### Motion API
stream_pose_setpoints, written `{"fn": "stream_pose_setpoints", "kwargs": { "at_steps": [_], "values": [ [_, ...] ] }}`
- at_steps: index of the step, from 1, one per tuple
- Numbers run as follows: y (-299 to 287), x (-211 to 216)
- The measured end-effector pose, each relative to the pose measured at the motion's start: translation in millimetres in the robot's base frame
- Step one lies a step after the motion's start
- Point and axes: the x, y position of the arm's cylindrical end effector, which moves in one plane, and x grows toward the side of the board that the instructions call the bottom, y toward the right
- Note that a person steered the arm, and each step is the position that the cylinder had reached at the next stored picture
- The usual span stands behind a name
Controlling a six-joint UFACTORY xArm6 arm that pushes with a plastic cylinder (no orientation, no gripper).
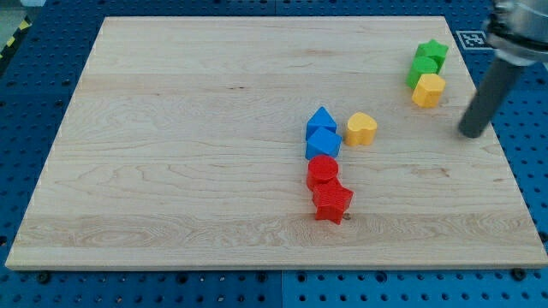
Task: Point at the green star
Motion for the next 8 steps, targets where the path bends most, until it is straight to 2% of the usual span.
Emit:
{"fn": "stream_pose_setpoints", "kwargs": {
  "at_steps": [1, 4, 8],
  "values": [
    [9.1, -10.7],
    [11.7, -89.8],
    [1.6, -116.2]
  ]
}}
